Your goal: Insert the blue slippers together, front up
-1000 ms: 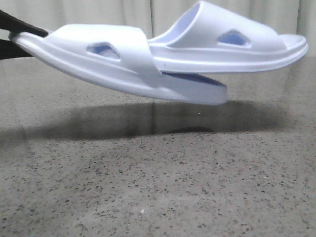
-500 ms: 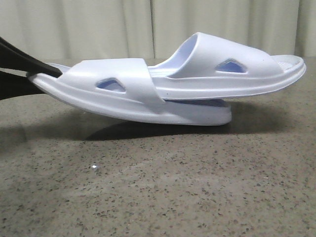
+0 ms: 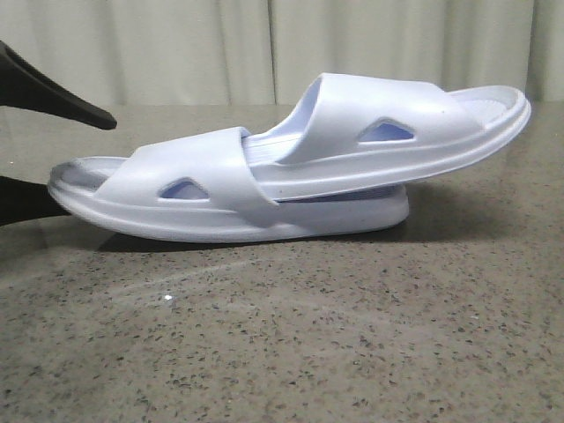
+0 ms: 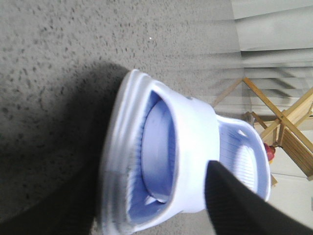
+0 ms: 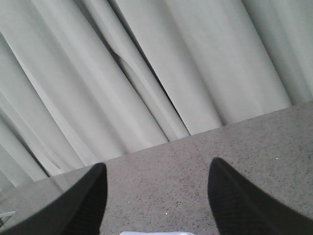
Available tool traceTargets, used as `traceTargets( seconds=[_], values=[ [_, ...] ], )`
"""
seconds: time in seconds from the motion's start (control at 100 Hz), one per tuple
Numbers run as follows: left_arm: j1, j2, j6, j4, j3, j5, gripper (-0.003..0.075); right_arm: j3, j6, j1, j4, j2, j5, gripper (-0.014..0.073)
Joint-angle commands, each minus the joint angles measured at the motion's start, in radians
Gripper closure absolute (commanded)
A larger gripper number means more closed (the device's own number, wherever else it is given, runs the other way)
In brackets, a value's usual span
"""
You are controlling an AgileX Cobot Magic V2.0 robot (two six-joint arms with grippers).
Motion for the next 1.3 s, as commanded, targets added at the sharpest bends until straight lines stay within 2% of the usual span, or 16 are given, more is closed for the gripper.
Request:
traceTargets(
  seconds=[0.0, 0.12, 0.4, 0.61, 0.77, 0.95, 1.17, 1.29],
  values=[
    [-0.008, -0.015, 0.019, -0.057, -0.026, 0.017, 0.0216, -0.034, -0.016, 0.002, 0.002, 0.002, 0.018, 0.0209],
    [-0.008, -0.015, 0.066, -0.061, -0.026, -0.031, 0.0213, -0.034, -0.016, 0.002, 0.002, 0.002, 0.018, 0.0209],
    [-0.007, -0.019, 0.274, -0.082, -0.028, -0.167, 0.0213, -0.032, -0.016, 0.002, -0.003, 0.002, -0.002, 0.0209],
    [-0.007, -0.1, 0.406, -0.082, -0.041, -0.187, 0.0213, -0.029, -0.016, 0.002, -0.05, 0.002, -0.035, 0.0209],
    [-0.007, -0.223, 0.531, -0.082, -0.053, -0.211, 0.0213, -0.029, -0.016, 0.002, -0.097, 0.002, -0.055, 0.0209],
    [-0.007, -0.406, 0.637, -0.08, -0.053, -0.309, 0.0214, -0.029, -0.016, 0.002, -0.186, 0.002, -0.058, 0.0209],
    [-0.007, -0.62, 0.653, 0.048, -0.032, -0.448, 0.0216, -0.029, -0.016, 0.002, -0.301, -0.006, -0.109, 0.0209],
    [-0.007, -0.729, 0.653, 0.087, 0.016, -0.541, 0.0241, -0.023, -0.016, 0.002, -0.339, -0.03, -0.111, 0.0209]
  ],
)
